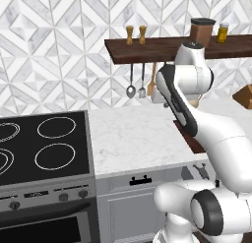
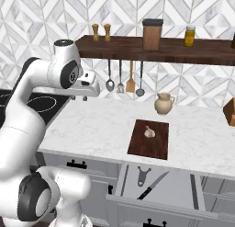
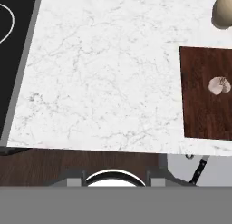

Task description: Place the appropriate cutting tool for cutting the garlic skin on the cutting board.

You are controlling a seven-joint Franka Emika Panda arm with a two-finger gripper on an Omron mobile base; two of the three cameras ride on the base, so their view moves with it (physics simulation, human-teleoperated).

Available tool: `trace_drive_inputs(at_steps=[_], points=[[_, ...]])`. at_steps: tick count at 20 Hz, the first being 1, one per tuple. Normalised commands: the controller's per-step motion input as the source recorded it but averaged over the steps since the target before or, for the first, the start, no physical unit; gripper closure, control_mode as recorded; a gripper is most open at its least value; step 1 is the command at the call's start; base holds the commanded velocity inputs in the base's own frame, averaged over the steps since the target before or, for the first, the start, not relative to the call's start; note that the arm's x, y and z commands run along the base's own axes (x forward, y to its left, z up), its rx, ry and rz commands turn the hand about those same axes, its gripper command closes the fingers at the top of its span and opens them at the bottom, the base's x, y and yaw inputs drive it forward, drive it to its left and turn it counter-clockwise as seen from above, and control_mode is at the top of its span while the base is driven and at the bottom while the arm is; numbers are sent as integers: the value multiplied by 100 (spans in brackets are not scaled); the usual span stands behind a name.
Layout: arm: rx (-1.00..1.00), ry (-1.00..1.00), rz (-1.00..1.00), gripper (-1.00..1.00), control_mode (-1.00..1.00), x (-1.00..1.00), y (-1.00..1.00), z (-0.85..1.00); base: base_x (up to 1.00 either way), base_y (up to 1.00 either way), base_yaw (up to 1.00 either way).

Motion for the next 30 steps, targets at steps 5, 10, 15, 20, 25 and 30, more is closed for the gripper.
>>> trace_drive_inputs(at_steps=[5,10,15,20,25,30], points=[[2,-1,-2,-100,-100,-38,-25,-6,0,0,0],[7,9,-11,-100,-100,-51,-83,-35,0,0,0],[0,19,-18,-100,-100,-32,-75,-49,0,0,0],[0,8,-14,-100,-100,-22,-58,-52,0,0,0],[0,8,-10,-100,-100,-1,-54,-45,0,0,0],[3,5,-7,-100,-100,-1,-47,-40,0,0,0]])
